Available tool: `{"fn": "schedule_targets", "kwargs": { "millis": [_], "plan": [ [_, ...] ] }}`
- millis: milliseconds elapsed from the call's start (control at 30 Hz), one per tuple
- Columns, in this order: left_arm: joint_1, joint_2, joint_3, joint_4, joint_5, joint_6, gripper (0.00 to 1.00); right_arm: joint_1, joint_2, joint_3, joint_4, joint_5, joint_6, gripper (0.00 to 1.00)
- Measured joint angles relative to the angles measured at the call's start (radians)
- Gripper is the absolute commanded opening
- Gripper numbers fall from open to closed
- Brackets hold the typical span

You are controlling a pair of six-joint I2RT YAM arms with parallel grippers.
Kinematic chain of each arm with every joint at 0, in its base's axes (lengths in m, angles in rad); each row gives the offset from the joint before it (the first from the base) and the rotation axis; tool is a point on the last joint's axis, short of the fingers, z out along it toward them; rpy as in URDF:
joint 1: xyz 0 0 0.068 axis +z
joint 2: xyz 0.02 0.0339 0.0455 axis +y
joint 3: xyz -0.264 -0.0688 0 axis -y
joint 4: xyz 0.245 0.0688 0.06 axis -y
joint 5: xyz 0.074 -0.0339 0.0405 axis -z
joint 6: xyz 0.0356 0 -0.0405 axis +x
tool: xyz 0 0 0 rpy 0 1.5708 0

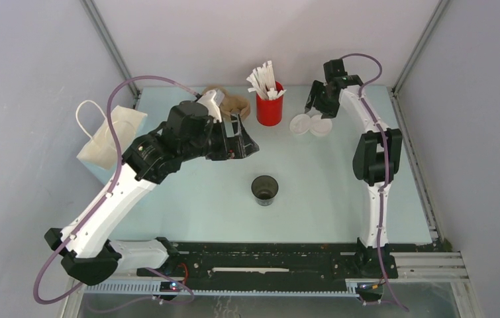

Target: Pack the takeout coffee

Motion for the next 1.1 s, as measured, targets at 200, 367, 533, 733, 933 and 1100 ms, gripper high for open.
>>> {"fn": "schedule_targets", "kwargs": {
  "millis": [200, 367, 533, 733, 933, 1100],
  "plan": [
    [0.0, 0.022, 0.0, -0.002, 0.008, 0.003, 0.92, -0.01, 0.073, 0.035, -0.002, 0.002, -0.027, 0.6],
    [0.0, 0.039, 0.0, -0.002, 0.013, 0.005, 0.92, -0.013, 0.119, 0.038, -0.002, -0.002, -0.039, 0.48],
    [0.0, 0.046, 0.0, -0.004, 0.026, 0.008, 0.92, -0.013, 0.142, 0.053, -0.001, -0.006, -0.045, 0.41],
    [0.0, 0.051, 0.0, -0.009, 0.026, 0.008, 0.92, -0.013, 0.15, 0.068, 0.006, -0.015, -0.046, 0.23],
    [0.0, 0.052, 0.0, -0.01, 0.026, 0.008, 0.92, -0.014, 0.15, 0.069, 0.007, -0.038, -0.046, 0.12],
    [0.0, 0.052, 0.001, -0.015, 0.025, 0.008, 0.92, -0.024, 0.149, 0.069, 0.012, -0.067, -0.041, 0.1]
  ]
}}
